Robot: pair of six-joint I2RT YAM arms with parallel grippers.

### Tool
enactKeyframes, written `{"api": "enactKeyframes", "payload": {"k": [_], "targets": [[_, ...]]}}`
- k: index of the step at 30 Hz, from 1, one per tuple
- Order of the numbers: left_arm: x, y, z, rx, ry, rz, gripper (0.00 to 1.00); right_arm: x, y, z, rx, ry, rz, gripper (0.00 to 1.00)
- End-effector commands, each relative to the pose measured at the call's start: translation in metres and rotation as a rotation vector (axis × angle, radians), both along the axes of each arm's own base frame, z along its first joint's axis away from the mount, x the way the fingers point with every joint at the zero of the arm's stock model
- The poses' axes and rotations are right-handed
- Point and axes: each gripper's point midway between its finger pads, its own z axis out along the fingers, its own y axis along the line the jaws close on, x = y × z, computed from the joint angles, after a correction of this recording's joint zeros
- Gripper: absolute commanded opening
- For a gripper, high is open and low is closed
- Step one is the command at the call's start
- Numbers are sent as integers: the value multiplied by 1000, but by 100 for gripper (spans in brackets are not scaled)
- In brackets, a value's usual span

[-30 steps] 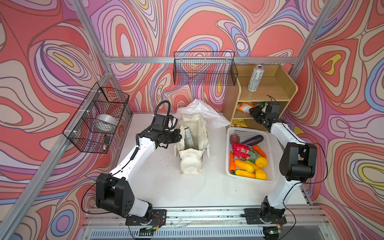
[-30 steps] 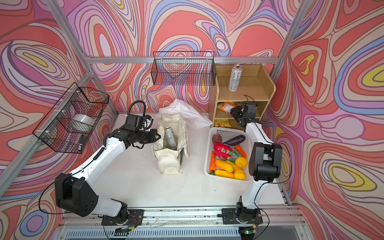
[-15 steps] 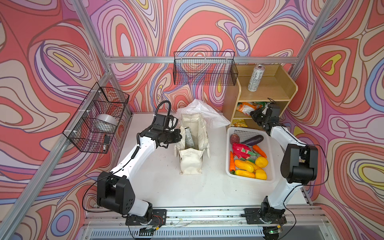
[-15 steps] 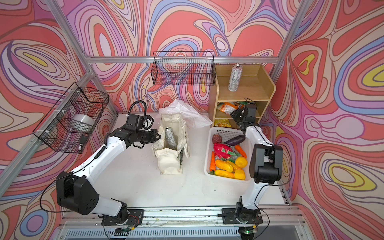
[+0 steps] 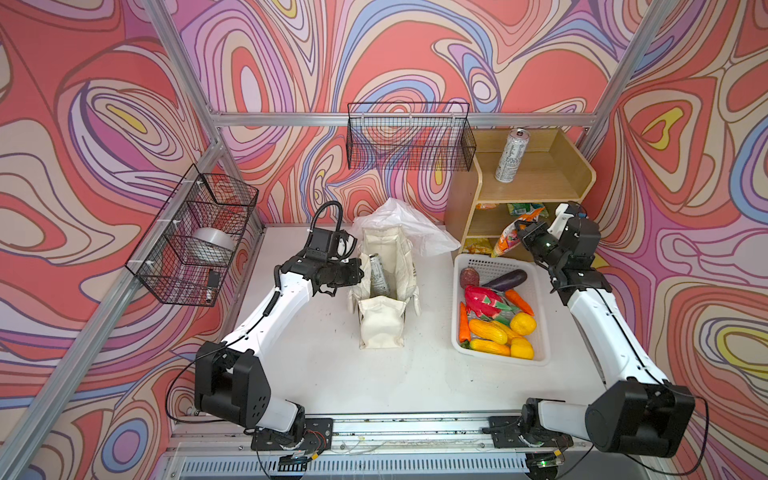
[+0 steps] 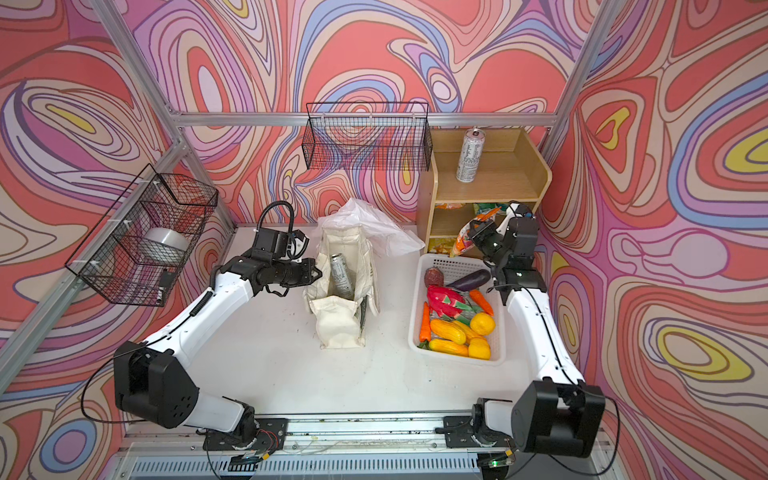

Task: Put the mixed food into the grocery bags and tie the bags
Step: 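Reach the right gripper to the orange FOX'S snack bag on the shelf and grasp it, then carry the FOX'S bag into the tote with the right gripper and release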

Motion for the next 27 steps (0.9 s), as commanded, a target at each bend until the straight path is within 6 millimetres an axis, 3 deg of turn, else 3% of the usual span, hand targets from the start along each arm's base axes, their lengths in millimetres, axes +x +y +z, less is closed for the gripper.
{"api": "enactKeyframes", "payload": {"k": [1,7,12,14,17,22,23,25,27], "targets": [[-5,1,-7,29,41,-8,0,-23,39,41,-22,-72,111,0],[-6,2,-6,33,37,-7,0,-45,142,75,9,-140,350,0],[-7,4,-7,40,40,-3,0,-58,234,75,14,-146,545,0],[-7,4,-6,40,39,0,0,-62,265,62,-14,-127,597,0],[-7,4,-5,38,36,1,0,-63,294,35,-35,-84,636,0],[-7,5,-3,45,34,1,0,-58,327,-36,-95,48,700,0],[-8,5,-3,46,34,-2,0,-59,334,-52,-124,90,735,4],[-8,5,-3,49,35,-3,0,-63,339,-70,-172,150,782,51],[-9,6,-2,51,31,-4,0,-68,333,-65,-195,140,778,69]]}}
